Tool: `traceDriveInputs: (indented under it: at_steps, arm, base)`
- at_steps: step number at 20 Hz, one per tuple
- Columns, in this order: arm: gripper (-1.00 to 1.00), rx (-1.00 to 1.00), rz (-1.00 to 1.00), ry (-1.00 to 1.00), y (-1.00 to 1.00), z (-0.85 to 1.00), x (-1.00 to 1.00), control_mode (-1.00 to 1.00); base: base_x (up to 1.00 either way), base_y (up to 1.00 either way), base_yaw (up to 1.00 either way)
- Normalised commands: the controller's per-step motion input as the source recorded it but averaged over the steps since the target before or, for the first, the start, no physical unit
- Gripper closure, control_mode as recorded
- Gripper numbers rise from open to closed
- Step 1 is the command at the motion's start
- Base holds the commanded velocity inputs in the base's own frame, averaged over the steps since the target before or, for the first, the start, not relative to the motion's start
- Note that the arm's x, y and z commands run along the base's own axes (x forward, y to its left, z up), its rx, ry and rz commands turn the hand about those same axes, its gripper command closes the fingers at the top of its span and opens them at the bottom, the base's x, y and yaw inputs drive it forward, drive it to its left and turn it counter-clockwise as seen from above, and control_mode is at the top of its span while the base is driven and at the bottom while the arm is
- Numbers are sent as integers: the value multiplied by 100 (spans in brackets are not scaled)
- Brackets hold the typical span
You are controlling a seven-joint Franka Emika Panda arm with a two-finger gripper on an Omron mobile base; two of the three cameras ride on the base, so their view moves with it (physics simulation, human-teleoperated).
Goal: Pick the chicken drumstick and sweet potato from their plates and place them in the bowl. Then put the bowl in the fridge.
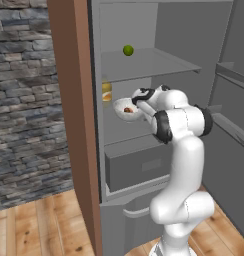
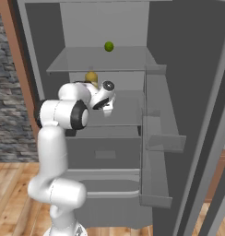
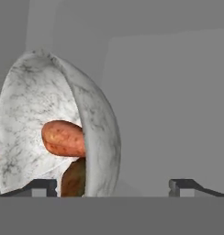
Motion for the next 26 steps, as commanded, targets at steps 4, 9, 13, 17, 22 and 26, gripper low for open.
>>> traceDriveInputs:
  at_steps: [4, 9, 13, 17, 22, 26]
  arm:
    - [-100, 2, 1, 2, -1, 28, -51, -100]
    - [-100, 0, 0, 6, 0, 31, -54, -100]
    - [-100, 0, 4, 0, -1, 29, -65, -100]
    - [-100, -5, 14, 0, 0, 25, -75, -100]
    - [-100, -4, 11, 0, 1, 20, -78, -100]
    - [-100, -11, 8, 0, 9, 10, -81, -100]
  base:
    - [0, 0, 0]
    - [0, 0, 0]
    - [0, 0, 0]
    - [0, 0, 0]
    - [0, 0, 0]
    - [0, 0, 0]
